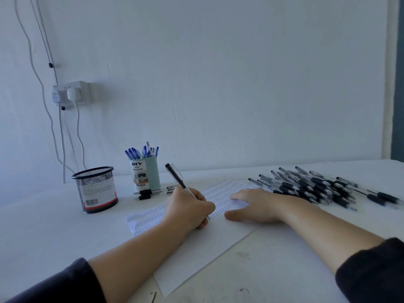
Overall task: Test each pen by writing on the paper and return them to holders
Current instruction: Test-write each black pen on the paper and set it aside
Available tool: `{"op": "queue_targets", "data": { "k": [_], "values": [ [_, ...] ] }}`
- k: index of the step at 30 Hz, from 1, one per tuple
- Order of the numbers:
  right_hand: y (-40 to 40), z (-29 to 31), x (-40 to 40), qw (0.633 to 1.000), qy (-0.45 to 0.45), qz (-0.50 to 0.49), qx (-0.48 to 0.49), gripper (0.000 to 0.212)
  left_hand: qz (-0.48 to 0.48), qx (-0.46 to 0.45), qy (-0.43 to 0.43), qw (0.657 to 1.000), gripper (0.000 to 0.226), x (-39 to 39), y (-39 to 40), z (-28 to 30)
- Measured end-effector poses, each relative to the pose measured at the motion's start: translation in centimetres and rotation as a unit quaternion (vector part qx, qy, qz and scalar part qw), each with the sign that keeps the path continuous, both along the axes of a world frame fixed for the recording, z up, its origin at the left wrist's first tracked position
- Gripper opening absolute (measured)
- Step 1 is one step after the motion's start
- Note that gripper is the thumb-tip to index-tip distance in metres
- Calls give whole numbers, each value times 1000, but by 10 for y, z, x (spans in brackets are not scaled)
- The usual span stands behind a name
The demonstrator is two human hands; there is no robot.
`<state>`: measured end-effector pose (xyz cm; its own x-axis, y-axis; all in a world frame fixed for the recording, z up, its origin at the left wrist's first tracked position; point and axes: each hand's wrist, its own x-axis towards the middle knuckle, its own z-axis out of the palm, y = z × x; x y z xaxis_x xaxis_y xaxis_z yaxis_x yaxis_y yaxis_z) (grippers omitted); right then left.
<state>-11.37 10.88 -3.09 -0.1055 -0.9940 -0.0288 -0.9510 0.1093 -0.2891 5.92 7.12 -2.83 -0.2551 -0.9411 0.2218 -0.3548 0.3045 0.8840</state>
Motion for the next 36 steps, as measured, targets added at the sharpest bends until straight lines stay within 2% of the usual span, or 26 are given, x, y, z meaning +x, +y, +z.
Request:
{"op": "queue_targets", "data": {
  "k": [19, 22, 27, 31, 36],
  "values": [
    [2, 1, 1, 1000, -3, 1, 2, 81, 3, 10, 21, 1000, 13, 1, -2, -2],
    [3, 1, 1, 1000, -5, 2, -1, 80, -4, 33, 72, 997, 10, 5, -2, 1],
    [3, 1, 1, 1000, 4, -1, 0, 80, 12, 83, 238, 968, 19, 14, -9, 12],
    [4, 2, 1, 1000, 0, 2, -1, 78, 57, 71, 246, 965, 15, 17, -13, 16],
    [6, 2, 1, 999, -39, -4, -6, 76, 56, 49, 246, 966, 11, 17, -15, 16]
  ]
}}
